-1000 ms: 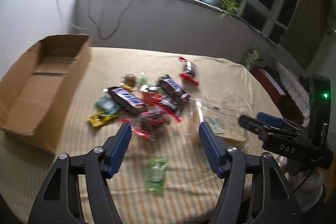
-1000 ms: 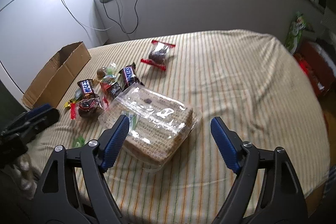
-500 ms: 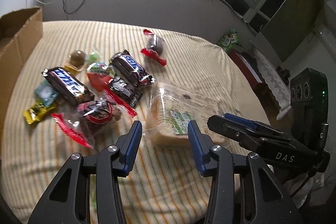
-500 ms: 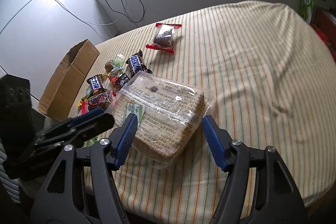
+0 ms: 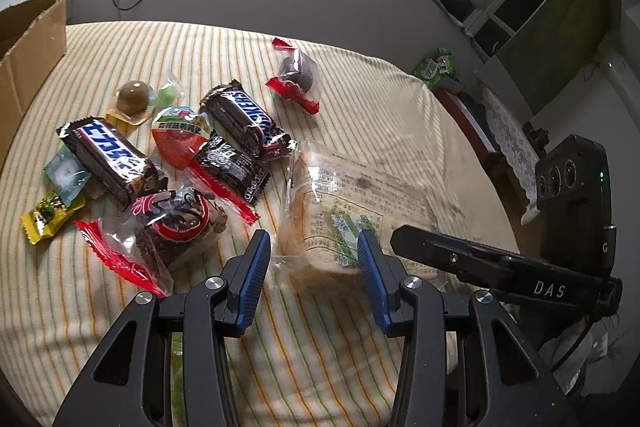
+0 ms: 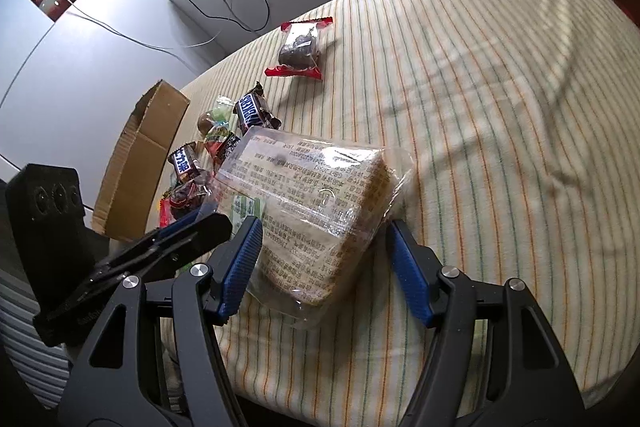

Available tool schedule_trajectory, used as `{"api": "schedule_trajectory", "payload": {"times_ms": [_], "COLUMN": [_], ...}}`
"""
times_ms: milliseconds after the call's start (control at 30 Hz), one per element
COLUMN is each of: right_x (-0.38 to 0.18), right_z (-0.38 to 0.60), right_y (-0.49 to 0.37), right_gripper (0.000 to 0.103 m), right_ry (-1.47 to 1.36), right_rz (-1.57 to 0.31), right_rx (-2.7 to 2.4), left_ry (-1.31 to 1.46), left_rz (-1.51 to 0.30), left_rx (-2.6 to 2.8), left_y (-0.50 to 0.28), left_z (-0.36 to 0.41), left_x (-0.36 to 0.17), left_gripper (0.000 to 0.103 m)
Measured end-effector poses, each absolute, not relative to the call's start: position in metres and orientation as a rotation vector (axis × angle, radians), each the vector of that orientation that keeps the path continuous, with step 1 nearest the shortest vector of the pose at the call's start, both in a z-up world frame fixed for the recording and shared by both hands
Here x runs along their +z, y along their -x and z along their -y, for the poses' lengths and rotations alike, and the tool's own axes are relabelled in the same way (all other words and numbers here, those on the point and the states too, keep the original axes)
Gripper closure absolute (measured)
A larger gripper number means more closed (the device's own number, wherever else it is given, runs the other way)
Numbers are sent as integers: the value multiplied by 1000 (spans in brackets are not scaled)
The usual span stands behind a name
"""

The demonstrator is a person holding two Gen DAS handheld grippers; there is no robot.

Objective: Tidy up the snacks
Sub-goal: 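Close the right gripper on the clear-wrapped bread loaf, then carry the bread loaf into the cardboard box and open the right gripper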

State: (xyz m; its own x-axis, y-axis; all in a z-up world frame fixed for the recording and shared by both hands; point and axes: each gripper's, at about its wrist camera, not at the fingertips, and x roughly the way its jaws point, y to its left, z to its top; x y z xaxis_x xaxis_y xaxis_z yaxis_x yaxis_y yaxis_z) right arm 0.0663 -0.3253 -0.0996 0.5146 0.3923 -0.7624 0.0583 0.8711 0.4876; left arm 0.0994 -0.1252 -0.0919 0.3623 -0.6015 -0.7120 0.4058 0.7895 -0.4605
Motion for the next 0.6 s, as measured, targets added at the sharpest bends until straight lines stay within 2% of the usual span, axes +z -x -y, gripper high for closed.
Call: {"api": "schedule_trajectory", "payload": {"times_ms": [300, 600], "right_x": [-96, -88], "right_z": [323, 314], "right_y": [-69, -67], "right_gripper": [41, 41], "right_ry": [-474, -443], "right_rz": [-1018, -1007], "right_rx": [214, 221], "left_ry": [183, 192], "left_rz": [-1009, -988], "left_rx": [-686, -676], "left_y": [-95, -90], "left_z": [134, 129], "left_x": [-90, -82], "left_gripper": [59, 59]}}
